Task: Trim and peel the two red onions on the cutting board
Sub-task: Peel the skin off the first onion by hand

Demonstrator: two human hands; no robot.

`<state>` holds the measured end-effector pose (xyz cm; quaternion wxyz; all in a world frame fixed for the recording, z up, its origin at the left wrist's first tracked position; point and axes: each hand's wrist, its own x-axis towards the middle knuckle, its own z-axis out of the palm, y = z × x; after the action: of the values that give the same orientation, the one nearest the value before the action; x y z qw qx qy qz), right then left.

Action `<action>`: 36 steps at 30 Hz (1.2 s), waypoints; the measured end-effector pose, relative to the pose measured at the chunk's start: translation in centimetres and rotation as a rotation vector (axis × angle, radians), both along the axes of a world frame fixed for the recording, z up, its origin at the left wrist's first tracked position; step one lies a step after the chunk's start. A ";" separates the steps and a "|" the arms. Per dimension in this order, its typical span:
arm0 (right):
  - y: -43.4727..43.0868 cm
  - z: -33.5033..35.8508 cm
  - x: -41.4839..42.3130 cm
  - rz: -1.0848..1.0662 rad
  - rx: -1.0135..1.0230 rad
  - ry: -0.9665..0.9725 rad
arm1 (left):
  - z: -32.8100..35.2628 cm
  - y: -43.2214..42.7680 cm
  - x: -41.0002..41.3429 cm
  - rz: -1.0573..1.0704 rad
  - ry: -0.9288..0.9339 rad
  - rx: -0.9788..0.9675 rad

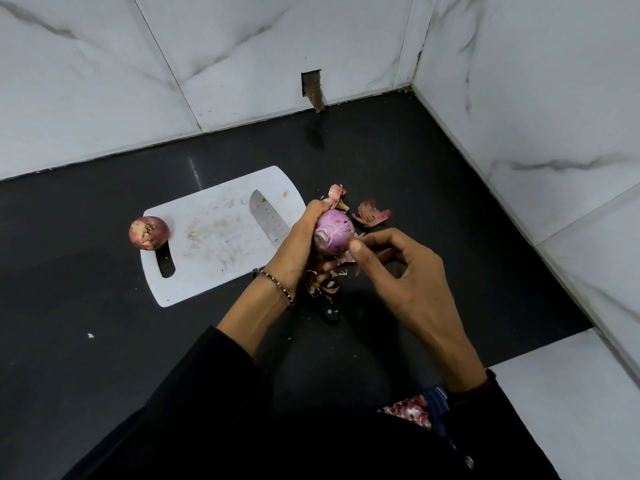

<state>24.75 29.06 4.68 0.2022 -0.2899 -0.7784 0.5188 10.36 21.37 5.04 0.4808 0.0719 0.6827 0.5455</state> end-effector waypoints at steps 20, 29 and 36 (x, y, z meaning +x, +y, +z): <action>-0.1 -0.1 0.3 -0.135 -0.074 -0.198 | -1.3 -0.4 -0.1 0.011 -0.222 0.091; 0.6 -0.4 0.2 -0.157 0.063 -0.089 | -1.1 -1.0 -0.3 -0.015 -0.241 0.096; -1.8 0.7 -2.5 -0.042 0.011 0.122 | -1.3 -0.3 2.1 0.007 -0.032 0.127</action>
<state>22.26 27.27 5.43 0.2618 -0.2728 -0.7611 0.5271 12.42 21.11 3.78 0.4843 0.0912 0.6391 0.5905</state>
